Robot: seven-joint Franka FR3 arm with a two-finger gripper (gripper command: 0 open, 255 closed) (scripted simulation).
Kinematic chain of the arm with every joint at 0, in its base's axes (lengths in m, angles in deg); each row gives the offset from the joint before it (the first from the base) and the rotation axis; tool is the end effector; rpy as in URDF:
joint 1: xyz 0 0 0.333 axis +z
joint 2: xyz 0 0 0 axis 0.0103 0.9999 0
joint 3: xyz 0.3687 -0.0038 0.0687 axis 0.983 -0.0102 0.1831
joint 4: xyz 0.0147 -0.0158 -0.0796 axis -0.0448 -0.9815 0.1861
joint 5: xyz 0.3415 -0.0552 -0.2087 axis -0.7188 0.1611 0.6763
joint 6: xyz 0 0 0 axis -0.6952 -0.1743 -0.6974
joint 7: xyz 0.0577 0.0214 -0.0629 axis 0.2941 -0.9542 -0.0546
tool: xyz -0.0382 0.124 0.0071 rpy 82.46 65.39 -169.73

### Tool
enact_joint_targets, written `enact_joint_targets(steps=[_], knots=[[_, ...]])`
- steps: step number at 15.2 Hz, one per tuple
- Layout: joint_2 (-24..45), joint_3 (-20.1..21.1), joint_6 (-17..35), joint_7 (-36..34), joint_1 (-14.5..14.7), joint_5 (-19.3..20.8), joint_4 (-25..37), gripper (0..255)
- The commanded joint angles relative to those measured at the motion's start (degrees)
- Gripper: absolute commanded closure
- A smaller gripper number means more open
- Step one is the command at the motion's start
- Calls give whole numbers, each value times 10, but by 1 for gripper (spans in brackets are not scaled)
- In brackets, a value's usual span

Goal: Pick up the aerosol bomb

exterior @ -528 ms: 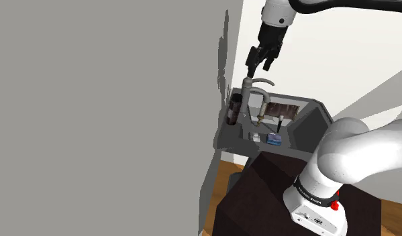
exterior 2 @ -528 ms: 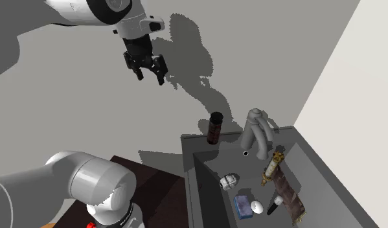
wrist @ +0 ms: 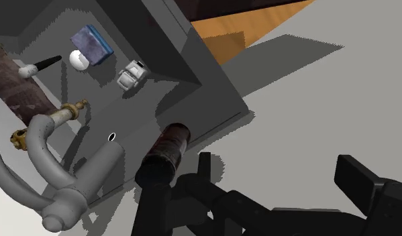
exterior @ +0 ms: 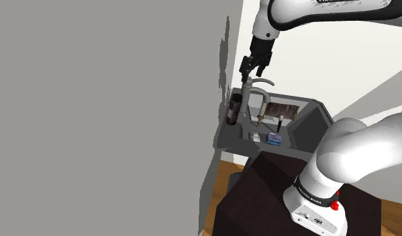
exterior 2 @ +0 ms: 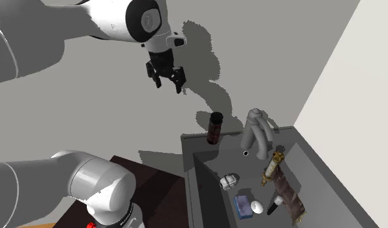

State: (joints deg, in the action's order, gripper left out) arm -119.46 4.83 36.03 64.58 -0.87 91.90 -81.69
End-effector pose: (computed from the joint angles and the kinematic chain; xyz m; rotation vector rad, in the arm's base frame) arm 0.3216 -0.0640 0.5935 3.0881 -0.2570 0.1686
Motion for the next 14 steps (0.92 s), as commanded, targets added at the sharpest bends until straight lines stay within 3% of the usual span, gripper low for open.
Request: enact_joint_targets(steps=[1, 8, 14], knots=[[32, -20, 28, 15, -5, 5, 0, 0], [157, -80, 119, 64, -16, 2, 20, 0], [280, -127, 183, 116, -20, -27, 63, 0]])
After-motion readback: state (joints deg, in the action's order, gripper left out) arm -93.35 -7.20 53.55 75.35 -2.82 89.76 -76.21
